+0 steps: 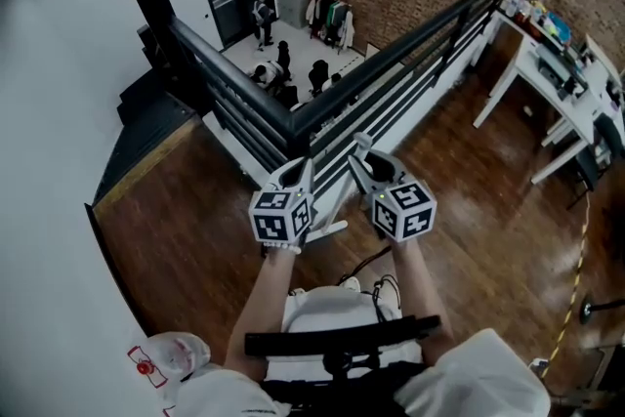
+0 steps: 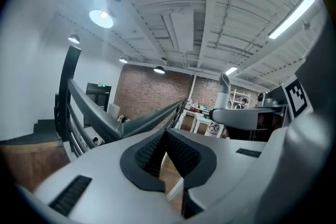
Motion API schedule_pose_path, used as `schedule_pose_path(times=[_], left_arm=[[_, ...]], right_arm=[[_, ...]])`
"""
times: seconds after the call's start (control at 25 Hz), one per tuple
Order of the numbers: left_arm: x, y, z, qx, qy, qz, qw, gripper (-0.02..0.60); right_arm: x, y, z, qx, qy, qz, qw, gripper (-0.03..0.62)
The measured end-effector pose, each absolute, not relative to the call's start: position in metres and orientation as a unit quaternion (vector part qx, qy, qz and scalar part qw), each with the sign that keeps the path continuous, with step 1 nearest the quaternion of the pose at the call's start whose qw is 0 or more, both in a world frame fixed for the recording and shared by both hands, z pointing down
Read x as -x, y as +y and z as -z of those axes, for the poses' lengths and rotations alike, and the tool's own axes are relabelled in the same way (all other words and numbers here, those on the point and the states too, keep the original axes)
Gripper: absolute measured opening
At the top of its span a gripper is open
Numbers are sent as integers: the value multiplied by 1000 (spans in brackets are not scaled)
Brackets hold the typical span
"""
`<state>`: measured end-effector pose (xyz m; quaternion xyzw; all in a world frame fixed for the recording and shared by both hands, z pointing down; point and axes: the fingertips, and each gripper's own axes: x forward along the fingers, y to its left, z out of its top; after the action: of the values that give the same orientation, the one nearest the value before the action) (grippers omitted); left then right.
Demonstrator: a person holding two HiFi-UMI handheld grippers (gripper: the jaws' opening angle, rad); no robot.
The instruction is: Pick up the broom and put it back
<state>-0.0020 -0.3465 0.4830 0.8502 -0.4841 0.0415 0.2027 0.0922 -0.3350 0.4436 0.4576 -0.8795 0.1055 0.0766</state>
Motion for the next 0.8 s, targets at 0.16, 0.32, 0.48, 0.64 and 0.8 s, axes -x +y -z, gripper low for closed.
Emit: schedule_pose_path(times=[0.16, 0.32, 0.48, 0.64, 0.8], left_arm=[[3, -348, -467, -851, -489, -33, 187, -6], [5, -351, -461, -851, -492, -30, 181, -6], [7, -353, -455, -851, -494, -30, 177, -6], [4, -354, -455, -851, -493, -30, 178, -6], [3, -355, -461, -850, -492, -34, 184, -6]], right_arm=[[-98, -334, -424, -468, -878, -87, 59, 126], [-101, -337, -426, -472, -875, -87, 61, 126], [-97, -340, -423, -470, -876, -85, 61, 126], [-100, -342, -423, -470, -876, -87, 59, 126], [-101, -344, -427, -468, -877, -95, 59, 126]])
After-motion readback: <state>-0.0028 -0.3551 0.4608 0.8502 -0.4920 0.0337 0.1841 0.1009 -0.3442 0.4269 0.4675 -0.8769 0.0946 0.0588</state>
